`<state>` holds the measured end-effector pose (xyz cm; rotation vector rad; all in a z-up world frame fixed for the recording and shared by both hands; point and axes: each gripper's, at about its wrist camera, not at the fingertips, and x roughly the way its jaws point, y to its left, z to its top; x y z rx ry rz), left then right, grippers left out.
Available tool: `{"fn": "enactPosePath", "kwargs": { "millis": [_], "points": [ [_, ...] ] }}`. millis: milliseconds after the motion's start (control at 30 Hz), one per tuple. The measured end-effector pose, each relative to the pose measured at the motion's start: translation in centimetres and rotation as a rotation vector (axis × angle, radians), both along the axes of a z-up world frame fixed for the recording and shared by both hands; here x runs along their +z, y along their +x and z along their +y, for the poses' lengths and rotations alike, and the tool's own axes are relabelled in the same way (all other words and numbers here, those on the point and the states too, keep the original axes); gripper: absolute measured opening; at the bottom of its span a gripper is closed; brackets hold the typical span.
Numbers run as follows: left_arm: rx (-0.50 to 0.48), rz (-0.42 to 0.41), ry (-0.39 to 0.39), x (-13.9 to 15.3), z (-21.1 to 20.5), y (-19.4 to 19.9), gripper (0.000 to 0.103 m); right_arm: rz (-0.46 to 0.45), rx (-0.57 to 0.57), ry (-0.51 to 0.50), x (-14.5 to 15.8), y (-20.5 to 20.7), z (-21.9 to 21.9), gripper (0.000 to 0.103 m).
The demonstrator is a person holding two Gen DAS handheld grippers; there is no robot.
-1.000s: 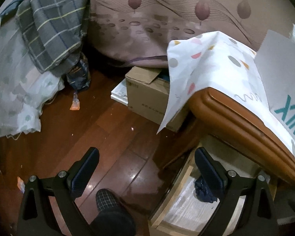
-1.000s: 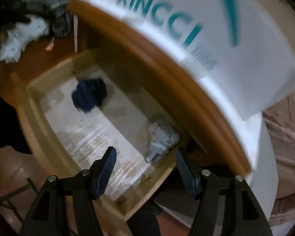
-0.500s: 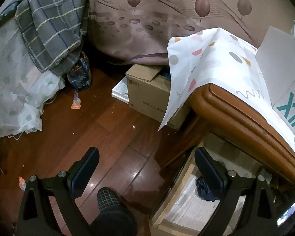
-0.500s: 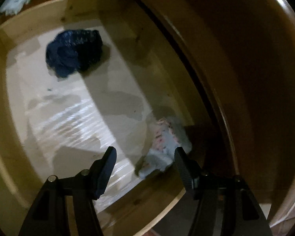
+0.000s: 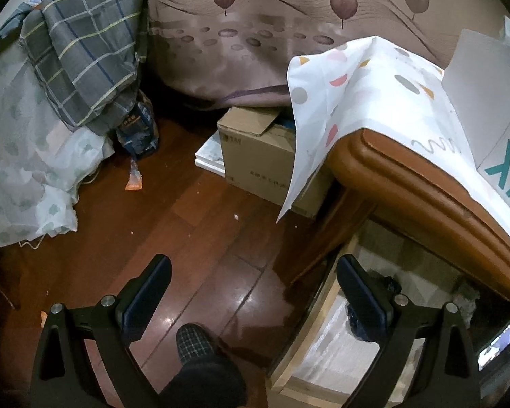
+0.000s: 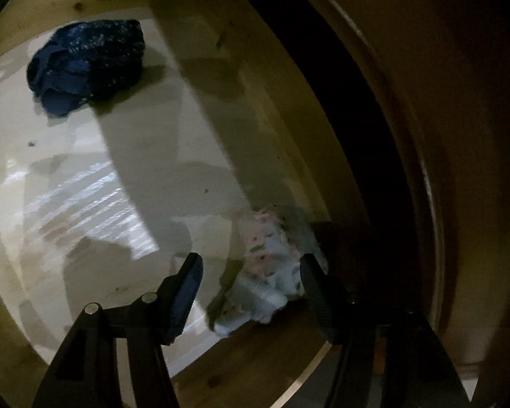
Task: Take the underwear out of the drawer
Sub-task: 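Move the right gripper down into the drawer over the floral light blue garment, then grasp the floral light blue garment with the right gripper and lift it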
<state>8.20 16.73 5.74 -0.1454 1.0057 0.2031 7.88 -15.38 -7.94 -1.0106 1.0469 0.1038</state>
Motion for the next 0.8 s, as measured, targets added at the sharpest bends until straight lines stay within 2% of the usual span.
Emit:
{"fn": "enactPosePath", "kwargs": {
  "millis": [233,433,800],
  "points": [
    [-0.029,0.007,0.031,-0.3,-1.0,0.1,0.097,-0.026,-0.02,-0.008,-1.0,0.7,-1.2,0.059],
    [-0.062,-0.002,0.051,-0.2,-1.9,0.1,0.097,-0.071,-0.024,0.04,-1.0,0.6,-1.8,0.061],
    [-0.094,-0.004,0.079,-0.2,-2.6,0.0,0.097,-0.074,-0.025,0.051,-1.7,1.1,-3.0,0.059]
  ]
}}
